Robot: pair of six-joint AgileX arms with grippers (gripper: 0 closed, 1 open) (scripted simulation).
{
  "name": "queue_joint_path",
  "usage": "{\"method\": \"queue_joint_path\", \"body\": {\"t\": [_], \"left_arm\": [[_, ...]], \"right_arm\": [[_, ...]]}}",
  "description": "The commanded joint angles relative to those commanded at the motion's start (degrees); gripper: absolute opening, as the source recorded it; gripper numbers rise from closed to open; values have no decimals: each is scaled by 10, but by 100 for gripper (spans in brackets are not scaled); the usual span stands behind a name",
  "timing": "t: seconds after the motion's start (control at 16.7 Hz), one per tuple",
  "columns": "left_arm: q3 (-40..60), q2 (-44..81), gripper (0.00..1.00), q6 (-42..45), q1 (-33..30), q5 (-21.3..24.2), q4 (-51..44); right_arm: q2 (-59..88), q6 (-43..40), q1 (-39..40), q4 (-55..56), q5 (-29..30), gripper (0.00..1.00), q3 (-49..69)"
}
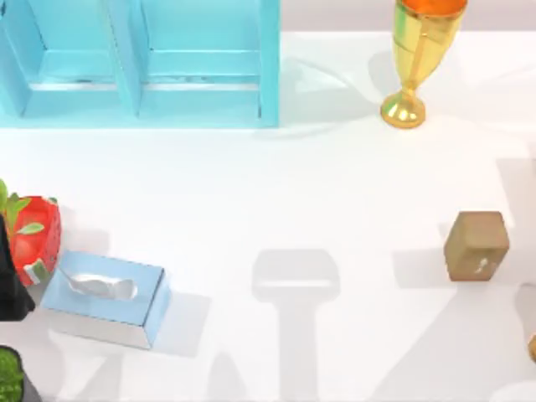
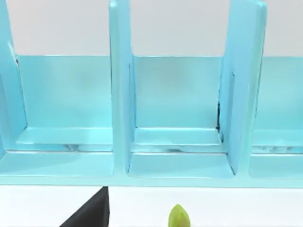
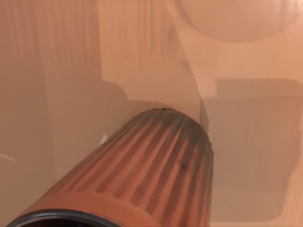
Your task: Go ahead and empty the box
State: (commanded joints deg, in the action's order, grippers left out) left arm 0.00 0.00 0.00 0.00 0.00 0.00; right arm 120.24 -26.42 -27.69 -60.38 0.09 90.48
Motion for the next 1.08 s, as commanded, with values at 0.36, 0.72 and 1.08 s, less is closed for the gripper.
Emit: {"method": "queue_joint_path", "body": {"t": [0.36,0.72,1.08], "left_arm": [[0,0,100,0,0,0,0],[0,0,100,0,0,0,0],[0,0,100,0,0,0,0]], "right_arm": [[0,0,0,0,0,32,0],[0,0,0,0,0,0,0],[0,0,0,0,0,0,0]]}}
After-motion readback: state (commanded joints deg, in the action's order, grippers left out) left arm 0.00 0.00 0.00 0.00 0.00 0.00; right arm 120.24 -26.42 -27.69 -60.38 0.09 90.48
